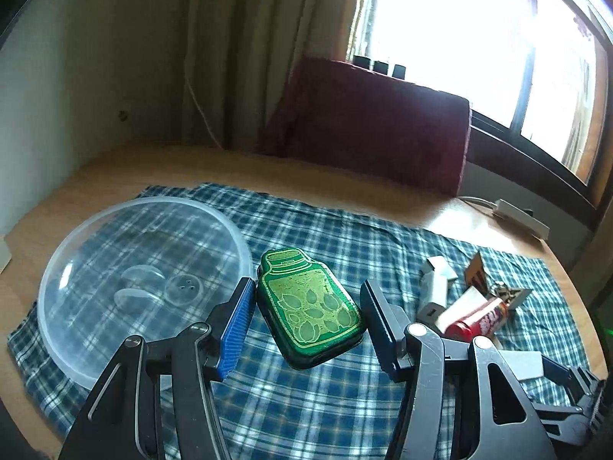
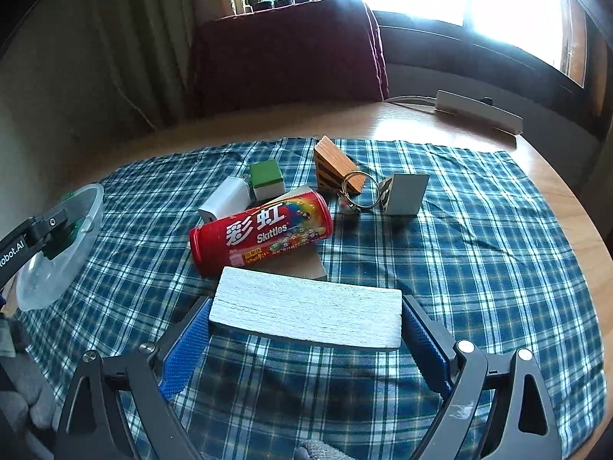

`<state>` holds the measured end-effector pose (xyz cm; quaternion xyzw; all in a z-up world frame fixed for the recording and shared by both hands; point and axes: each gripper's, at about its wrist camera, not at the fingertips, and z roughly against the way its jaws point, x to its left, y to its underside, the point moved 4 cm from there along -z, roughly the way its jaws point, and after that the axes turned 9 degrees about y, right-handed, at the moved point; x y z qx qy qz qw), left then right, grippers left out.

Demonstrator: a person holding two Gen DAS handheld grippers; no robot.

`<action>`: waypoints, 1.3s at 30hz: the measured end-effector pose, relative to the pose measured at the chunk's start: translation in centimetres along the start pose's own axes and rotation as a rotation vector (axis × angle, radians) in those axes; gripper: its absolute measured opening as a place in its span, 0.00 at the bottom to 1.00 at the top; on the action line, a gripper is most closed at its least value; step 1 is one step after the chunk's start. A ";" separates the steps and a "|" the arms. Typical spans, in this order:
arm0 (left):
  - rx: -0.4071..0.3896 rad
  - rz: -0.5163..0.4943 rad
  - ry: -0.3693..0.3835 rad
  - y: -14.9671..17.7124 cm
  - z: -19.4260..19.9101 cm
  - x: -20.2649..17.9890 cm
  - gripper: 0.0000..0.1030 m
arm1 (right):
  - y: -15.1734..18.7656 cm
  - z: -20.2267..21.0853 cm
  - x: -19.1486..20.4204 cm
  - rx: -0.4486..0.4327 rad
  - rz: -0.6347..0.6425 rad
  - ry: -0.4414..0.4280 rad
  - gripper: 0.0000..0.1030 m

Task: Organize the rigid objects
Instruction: 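Lower the green case into the clear bowl with the left gripper while the right gripper carries the white block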

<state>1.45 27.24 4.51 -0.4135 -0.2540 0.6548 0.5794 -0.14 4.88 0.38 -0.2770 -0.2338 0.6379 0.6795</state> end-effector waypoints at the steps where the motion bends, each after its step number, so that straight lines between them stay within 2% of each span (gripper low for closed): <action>1: -0.006 0.004 -0.010 -0.1 0.1 0.3 0.56 | 0.0 0.0 0.1 0.000 0.000 0.002 0.93; 6: -0.028 0.033 -0.060 -0.3 0.6 2.2 0.56 | 0.4 0.8 -0.1 0.001 -0.009 0.001 0.93; 15: -0.068 0.088 -0.154 -1.0 1.7 6.7 0.56 | -0.3 -1.1 0.4 0.029 0.001 0.010 0.93; 25: -0.077 0.124 -0.260 -1.5 2.4 11.5 0.56 | -0.4 -1.5 0.7 0.022 0.004 0.010 0.93; 36: -0.056 0.133 -0.291 -1.3 2.0 13.5 0.56 | -0.4 -1.1 0.5 -0.013 -0.013 0.009 0.93; 39: -0.065 0.150 -0.303 -1.4 2.5 13.7 0.58 | -0.3 -0.9 0.3 -0.019 -0.022 0.012 0.93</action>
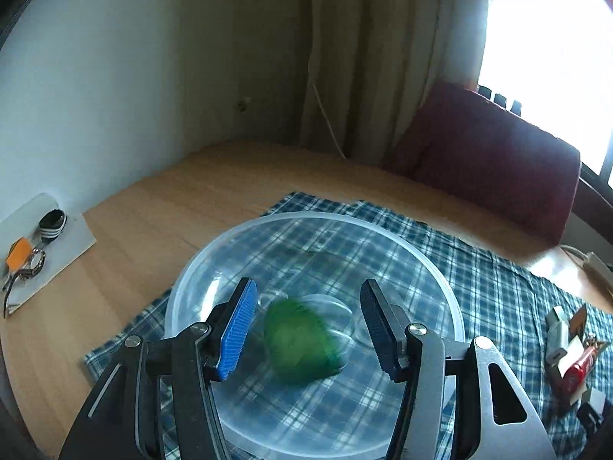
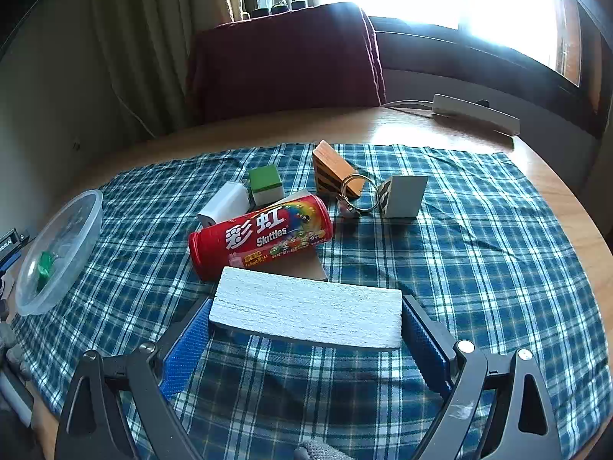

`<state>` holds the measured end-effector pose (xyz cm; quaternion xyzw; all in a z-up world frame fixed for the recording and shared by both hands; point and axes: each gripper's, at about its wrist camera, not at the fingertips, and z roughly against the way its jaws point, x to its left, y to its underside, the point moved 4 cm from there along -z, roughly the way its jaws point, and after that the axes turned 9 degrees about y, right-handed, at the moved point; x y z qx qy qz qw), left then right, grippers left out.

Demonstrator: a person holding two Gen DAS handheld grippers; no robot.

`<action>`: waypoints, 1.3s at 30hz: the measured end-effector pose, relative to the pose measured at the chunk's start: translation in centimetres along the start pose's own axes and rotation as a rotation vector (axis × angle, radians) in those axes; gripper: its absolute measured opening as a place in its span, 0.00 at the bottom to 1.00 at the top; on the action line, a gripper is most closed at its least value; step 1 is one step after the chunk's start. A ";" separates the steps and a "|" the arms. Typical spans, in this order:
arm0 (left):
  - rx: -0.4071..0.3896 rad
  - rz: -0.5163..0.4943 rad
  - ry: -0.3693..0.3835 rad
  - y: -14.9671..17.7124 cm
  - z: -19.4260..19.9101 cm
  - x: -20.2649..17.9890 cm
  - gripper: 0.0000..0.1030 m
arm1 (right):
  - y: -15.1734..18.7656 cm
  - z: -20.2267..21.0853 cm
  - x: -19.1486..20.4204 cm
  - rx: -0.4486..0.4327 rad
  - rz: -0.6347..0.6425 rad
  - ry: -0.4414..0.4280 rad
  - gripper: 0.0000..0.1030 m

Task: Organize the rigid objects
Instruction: 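Lower the green case into the clear bowl with the left gripper while the right gripper carries the white block, then set the white block into the clear bowl and open the right gripper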

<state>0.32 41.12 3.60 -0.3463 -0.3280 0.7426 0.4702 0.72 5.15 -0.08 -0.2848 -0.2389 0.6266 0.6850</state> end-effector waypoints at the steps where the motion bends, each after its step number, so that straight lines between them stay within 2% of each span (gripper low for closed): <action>1: 0.000 0.008 -0.001 -0.1 0.0 0.2 0.60 | 0.1 0.1 0.0 -0.002 -0.001 0.000 0.93; 3: 0.001 0.023 -0.003 -0.1 0.0 0.4 0.67 | 0.1 0.3 0.0 -0.006 -0.002 0.001 0.93; 5: 0.000 0.034 -0.003 -0.1 0.1 0.6 0.69 | 0.0 0.7 0.2 -0.009 -0.004 -0.005 0.93; 12: -0.029 0.079 -0.011 -0.5 0.6 1.9 0.71 | -1.6 2.9 2.9 -0.049 0.036 -0.065 0.93; 21: -0.070 0.125 -0.058 -1.0 1.3 4.4 0.71 | -3.5 4.1 12.3 -0.044 0.206 -0.235 0.93; 27: -0.089 0.160 -0.064 -0.9 1.7 5.0 0.71 | -4.1 4.2 19.0 -0.058 0.325 -0.312 0.93; 32: -0.098 0.210 -0.067 -1.0 1.9 6.0 0.72 | -4.0 3.6 23.0 -0.038 0.384 -0.367 0.93; 39: -0.098 0.221 -0.066 -1.0 1.9 6.3 0.72 | -3.7 2.8 25.8 -0.031 0.434 -0.404 0.93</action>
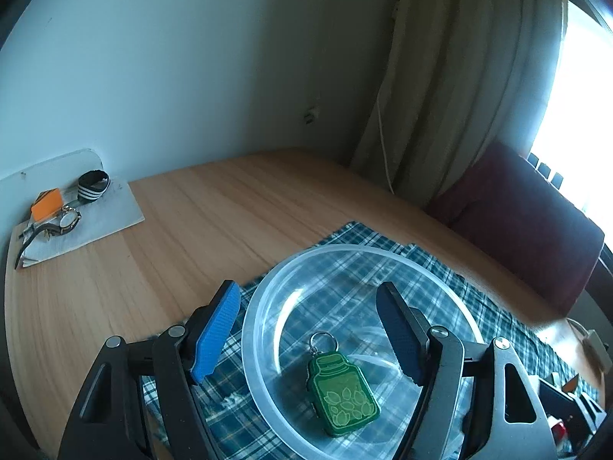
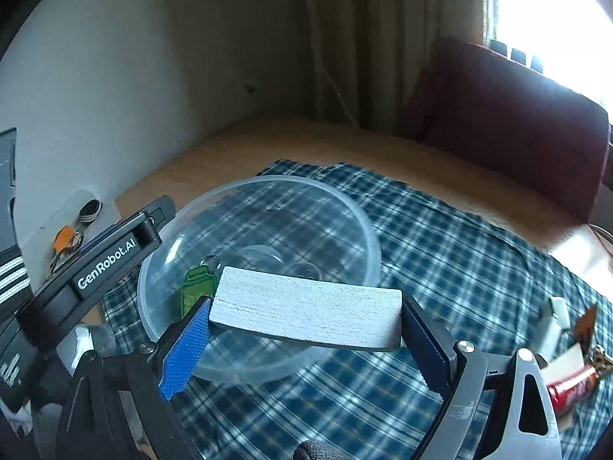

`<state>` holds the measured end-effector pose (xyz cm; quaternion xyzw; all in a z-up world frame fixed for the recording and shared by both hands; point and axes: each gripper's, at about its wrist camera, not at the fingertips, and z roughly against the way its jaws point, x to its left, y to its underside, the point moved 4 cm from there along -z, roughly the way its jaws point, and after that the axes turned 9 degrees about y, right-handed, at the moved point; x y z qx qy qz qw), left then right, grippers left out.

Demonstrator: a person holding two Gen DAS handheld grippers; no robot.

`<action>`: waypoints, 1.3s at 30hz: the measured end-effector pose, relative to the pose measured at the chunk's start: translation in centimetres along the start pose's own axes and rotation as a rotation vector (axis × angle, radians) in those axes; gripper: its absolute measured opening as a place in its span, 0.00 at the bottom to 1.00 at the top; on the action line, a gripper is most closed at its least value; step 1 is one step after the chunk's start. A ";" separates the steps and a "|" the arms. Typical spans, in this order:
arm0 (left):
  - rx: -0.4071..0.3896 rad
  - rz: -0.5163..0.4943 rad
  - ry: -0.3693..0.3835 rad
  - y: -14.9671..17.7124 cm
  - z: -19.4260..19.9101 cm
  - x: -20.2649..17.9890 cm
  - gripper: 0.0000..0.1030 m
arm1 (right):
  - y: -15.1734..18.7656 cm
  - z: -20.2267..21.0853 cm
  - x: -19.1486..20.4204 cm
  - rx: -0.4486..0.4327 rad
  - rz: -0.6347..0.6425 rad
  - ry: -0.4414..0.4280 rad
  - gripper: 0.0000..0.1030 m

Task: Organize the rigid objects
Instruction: 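Set the white block into the clear bowl and open the right gripper, then move the right gripper to the red Skittles can and grasp it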

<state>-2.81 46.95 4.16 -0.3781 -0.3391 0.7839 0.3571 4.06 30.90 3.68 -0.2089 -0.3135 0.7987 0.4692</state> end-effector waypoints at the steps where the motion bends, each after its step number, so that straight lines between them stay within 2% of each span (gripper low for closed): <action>1: 0.001 0.000 0.001 0.0 0.0 0.0 0.72 | -0.1 -0.2 0.2 0.002 0.004 -0.006 0.93; 8: -0.001 0.015 -0.005 -0.2 -0.1 0.3 0.74 | -0.1 -1.2 1.3 0.012 0.029 -0.036 0.93; 10: -0.001 0.016 -0.004 -0.2 -0.1 0.2 0.77 | 0.0 -1.2 1.5 0.012 0.034 -0.041 0.93; 12: -0.002 0.020 -0.003 -0.1 -0.2 0.3 0.84 | 0.1 -1.3 1.5 0.014 0.034 -0.045 0.94; 25: 0.014 0.016 0.009 0.1 -0.3 -0.1 0.85 | 1.3 -0.3 -0.4 0.014 -0.015 -0.015 0.95; 39: 0.027 -0.005 0.014 0.4 -0.4 -0.9 0.85 | 4.2 1.3 -5.0 0.024 -0.132 0.044 0.95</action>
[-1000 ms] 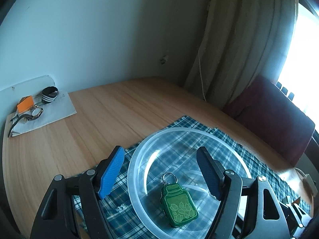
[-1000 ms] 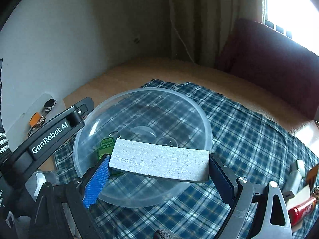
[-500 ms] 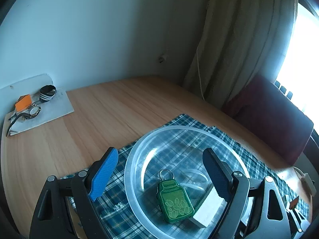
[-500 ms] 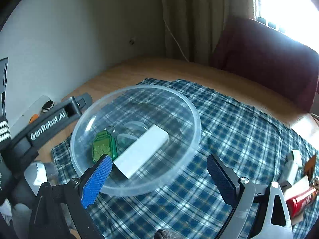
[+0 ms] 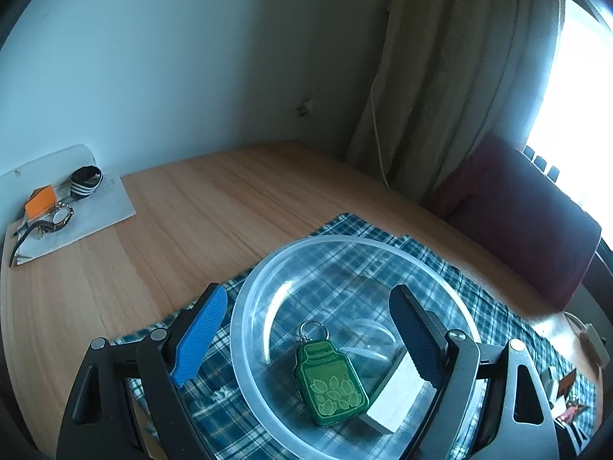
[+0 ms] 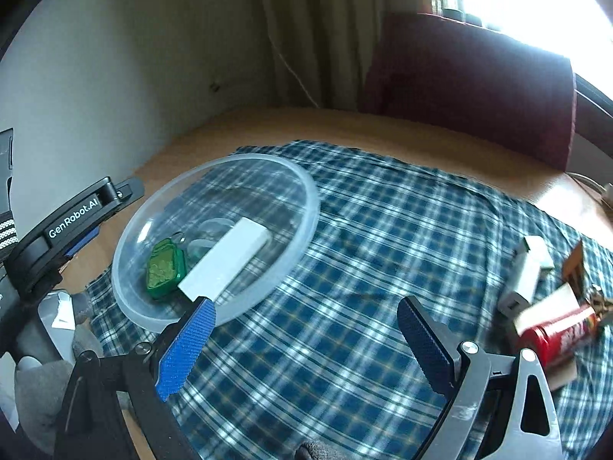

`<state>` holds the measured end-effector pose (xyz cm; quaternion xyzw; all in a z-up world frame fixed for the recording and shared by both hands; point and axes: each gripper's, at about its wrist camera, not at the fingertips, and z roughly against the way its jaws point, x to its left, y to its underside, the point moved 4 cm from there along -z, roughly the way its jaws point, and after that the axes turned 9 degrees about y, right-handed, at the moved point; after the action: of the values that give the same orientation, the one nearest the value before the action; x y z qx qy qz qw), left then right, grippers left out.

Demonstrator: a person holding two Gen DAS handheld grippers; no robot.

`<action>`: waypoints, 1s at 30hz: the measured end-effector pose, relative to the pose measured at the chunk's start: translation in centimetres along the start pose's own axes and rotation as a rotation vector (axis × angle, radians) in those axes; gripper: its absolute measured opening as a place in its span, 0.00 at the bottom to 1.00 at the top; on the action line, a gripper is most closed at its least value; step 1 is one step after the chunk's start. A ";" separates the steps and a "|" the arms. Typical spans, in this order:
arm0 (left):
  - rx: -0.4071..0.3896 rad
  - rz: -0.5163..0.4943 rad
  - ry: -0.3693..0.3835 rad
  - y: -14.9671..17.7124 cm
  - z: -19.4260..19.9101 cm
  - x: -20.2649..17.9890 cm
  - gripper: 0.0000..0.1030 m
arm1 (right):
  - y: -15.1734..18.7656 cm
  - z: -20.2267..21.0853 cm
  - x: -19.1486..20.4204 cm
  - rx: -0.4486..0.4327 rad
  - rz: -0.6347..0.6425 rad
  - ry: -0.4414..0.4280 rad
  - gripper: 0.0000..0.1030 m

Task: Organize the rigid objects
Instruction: 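Move the right gripper to the red Skittles can and grasp it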

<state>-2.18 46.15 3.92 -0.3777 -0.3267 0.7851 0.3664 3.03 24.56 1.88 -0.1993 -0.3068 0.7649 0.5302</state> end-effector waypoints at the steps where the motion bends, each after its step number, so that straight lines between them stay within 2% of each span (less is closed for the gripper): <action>1: 0.001 -0.002 0.000 0.0 0.0 0.0 0.85 | 0.2 0.1 -0.4 -0.001 -0.005 0.007 0.95; 10: 0.013 -0.019 -0.008 0.3 -0.4 -0.3 0.85 | 1.2 1.1 -3.2 -0.006 -0.050 0.058 0.96; 19: 0.025 -0.060 -0.018 0.8 -0.8 -1.1 0.86 | 1.7 3.4 -6.5 -0.062 -0.100 0.120 0.98; 24: 0.021 -0.087 -0.022 1.1 -0.7 -1.7 0.86 | 2.0 4.4 -8.9 -0.103 -0.137 0.177 0.99; 30: 0.014 -0.120 -0.020 1.9 -0.2 -2.6 0.86 | 2.3 4.8 -12.7 -0.108 -0.213 0.234 0.99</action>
<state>-1.51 43.08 3.23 -0.3470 -0.3468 0.7678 0.4120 2.96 10.88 3.57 -0.2816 -0.3032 0.6583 0.6288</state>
